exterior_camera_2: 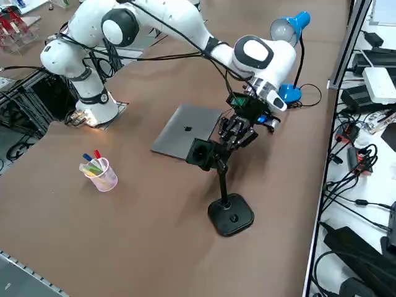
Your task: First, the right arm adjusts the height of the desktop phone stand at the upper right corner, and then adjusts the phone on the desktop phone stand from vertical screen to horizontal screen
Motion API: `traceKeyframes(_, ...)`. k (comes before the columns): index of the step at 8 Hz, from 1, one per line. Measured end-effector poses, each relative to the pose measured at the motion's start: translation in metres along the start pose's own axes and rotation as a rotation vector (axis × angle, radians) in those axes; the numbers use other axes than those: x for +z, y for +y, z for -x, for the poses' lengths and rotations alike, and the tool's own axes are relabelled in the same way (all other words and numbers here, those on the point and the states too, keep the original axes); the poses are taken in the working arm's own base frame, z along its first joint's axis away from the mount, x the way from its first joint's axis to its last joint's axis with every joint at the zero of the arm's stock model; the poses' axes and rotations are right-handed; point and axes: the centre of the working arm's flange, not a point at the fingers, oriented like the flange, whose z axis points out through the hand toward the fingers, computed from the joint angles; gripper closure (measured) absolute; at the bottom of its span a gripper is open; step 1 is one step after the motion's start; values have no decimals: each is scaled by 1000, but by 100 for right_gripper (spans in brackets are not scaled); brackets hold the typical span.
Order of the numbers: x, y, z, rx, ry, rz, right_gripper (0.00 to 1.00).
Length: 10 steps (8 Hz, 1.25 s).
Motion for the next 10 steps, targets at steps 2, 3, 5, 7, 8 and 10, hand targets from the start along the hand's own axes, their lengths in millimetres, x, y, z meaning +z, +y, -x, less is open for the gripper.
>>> traceKeyframes(2,-3,1,5,4,2,-6,82)
traceKeyframes(3,-5,2,8,-1,4,-8,82)
traceKeyframes(5,-7,3,12,-10,5,-13,82)
traceKeyframes(7,-9,4,16,-8,6,-15,82)
traceKeyframes(8,-11,5,19,-8,10,-15,82)
traceKeyframes(10,-14,7,24,-12,14,-18,82)
